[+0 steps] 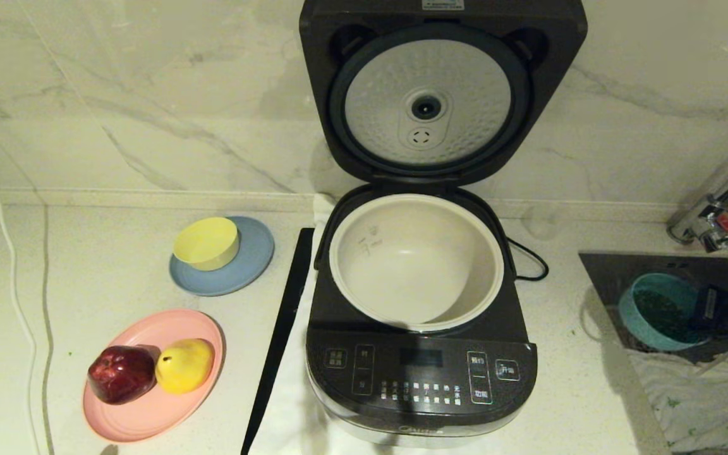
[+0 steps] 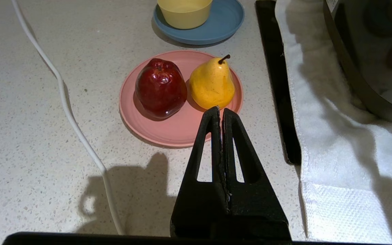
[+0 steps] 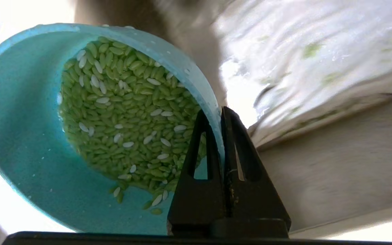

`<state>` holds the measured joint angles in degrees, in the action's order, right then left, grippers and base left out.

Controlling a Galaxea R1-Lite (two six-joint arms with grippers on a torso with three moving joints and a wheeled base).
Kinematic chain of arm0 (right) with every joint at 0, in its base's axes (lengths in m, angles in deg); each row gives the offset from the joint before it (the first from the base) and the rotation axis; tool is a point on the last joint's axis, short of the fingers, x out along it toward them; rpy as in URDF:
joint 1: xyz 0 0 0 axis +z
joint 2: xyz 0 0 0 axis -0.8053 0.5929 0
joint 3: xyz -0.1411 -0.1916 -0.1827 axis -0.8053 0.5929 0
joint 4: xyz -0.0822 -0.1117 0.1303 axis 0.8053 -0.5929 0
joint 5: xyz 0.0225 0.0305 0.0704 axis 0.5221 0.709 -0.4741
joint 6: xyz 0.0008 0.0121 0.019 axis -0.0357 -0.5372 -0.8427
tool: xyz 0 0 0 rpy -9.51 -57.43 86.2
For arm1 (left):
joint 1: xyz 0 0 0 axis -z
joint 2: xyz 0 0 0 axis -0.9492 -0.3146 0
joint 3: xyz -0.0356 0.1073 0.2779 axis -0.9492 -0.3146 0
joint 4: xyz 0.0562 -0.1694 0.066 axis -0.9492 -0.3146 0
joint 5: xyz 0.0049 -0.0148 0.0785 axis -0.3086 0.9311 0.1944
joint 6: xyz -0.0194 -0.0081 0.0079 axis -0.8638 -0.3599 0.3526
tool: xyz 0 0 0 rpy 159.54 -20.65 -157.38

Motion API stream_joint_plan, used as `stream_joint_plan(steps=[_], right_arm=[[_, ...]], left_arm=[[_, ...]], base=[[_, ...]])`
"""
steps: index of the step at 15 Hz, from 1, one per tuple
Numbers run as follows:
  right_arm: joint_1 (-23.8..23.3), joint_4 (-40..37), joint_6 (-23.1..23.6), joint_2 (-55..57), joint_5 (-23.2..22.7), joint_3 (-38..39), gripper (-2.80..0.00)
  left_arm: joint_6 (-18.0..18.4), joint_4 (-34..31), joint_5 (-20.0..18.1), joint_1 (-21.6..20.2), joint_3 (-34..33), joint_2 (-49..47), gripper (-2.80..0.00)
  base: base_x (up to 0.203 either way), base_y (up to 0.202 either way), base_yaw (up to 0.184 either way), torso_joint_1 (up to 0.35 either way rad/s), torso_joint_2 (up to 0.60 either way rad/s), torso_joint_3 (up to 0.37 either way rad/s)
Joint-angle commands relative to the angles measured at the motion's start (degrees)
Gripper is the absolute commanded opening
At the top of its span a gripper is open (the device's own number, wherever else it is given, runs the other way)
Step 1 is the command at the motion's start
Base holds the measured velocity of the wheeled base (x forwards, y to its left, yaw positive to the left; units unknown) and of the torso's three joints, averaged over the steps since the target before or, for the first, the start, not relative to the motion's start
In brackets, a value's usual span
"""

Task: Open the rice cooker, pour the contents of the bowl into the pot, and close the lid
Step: Fill a bowl with water from the tap

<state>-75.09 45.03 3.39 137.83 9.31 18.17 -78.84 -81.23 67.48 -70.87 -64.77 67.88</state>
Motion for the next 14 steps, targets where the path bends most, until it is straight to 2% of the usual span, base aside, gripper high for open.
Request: stream_joint_plan(steps=[1,7,11,14], right_arm=[[-6.77,-0.07,-0.11,2.76,-1.17,-3.24,-2.8],[-20.91,0.0,-0.36,13.63,-2.84,-12.51,-2.8],[-25.8,-0.08,-0.42,20.6,-3.9,-19.63,-2.8],[-26.26,-0.22,-0.96,24.48,-4.24,-24.48,-2.8]], left_arm=[[0.03,0.06,0.04,0.0,-0.44,-0.02,-2.8],[0.03,0.06,0.04,0.0,-0.44,-0.02,-2.8],[0.03,0.06,0.04,0.0,-0.44,-0.02,-2.8],[0.03,0.06,0.04,0.0,-0.44,-0.02,-2.8]], base=[[0.0,0.0,0.0,0.0,0.0,0.0],[0.0,0.0,0.0,0.0,0.0,0.0],[0.0,0.0,0.0,0.0,0.0,0.0],[0.0,0.0,0.0,0.0,0.0,0.0]])
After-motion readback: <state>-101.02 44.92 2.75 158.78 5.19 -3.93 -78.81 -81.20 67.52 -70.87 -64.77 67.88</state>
